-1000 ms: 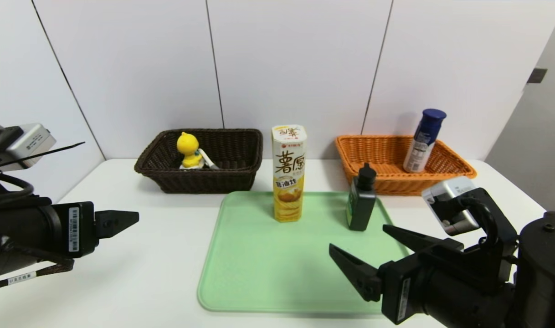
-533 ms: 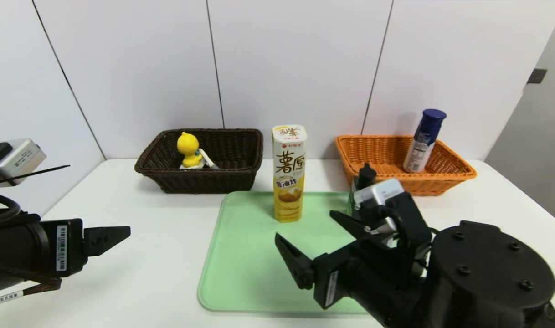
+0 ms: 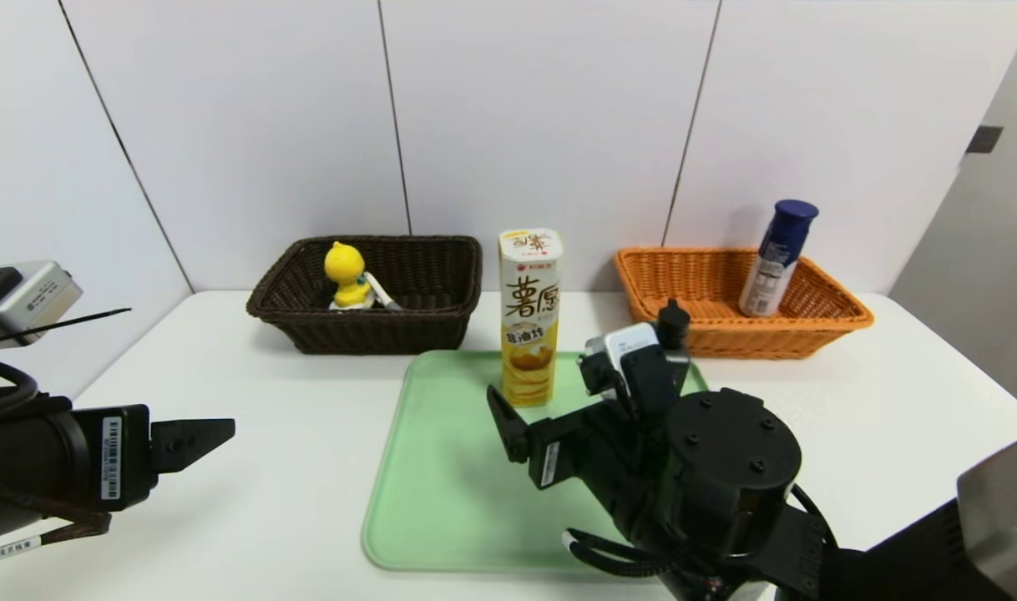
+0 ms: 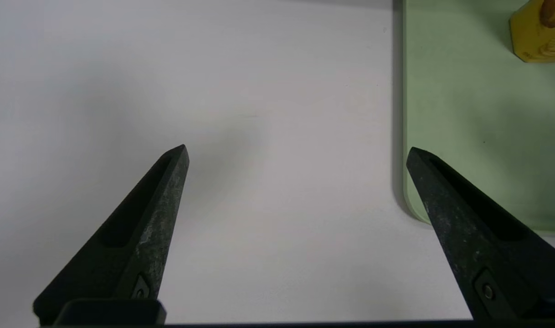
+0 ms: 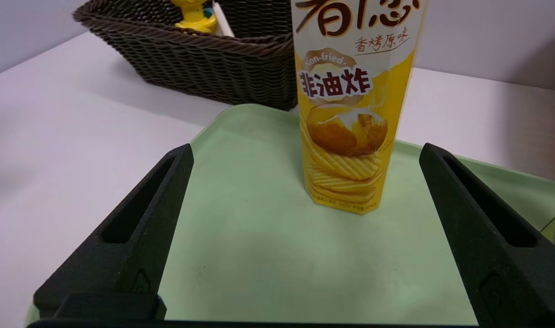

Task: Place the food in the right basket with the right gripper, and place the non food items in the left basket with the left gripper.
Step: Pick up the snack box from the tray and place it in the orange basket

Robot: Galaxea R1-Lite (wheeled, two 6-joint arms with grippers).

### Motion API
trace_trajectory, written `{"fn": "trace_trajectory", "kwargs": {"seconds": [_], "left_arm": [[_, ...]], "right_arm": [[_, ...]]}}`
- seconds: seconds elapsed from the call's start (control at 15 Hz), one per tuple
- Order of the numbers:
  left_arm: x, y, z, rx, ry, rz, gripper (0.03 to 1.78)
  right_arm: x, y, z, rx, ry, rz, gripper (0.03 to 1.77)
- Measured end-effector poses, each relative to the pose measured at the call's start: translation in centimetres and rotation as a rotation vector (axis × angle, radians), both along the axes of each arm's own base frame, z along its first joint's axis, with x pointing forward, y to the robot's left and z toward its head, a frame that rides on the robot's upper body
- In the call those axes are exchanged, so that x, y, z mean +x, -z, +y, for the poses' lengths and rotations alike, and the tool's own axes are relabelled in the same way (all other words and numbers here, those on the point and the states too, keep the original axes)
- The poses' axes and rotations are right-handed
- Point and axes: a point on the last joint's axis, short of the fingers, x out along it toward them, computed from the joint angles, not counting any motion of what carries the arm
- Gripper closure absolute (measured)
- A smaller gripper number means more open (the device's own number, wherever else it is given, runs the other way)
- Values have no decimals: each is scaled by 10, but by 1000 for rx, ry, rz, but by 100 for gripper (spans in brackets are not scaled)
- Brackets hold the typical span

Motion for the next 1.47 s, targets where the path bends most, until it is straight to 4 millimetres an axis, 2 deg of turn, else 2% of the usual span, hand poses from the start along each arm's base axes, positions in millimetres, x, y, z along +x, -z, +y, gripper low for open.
{"fn": "trace_trajectory", "kwargs": {"seconds": [0.53,1.47], "left_arm": [[-1,-1,0,-1,-1,-5,12],[5,-3,-3,51,36,-5,12]], "right_arm": [[33,18,8,-14,67,10,9],[69,26,19,18,120,-15,9]]}}
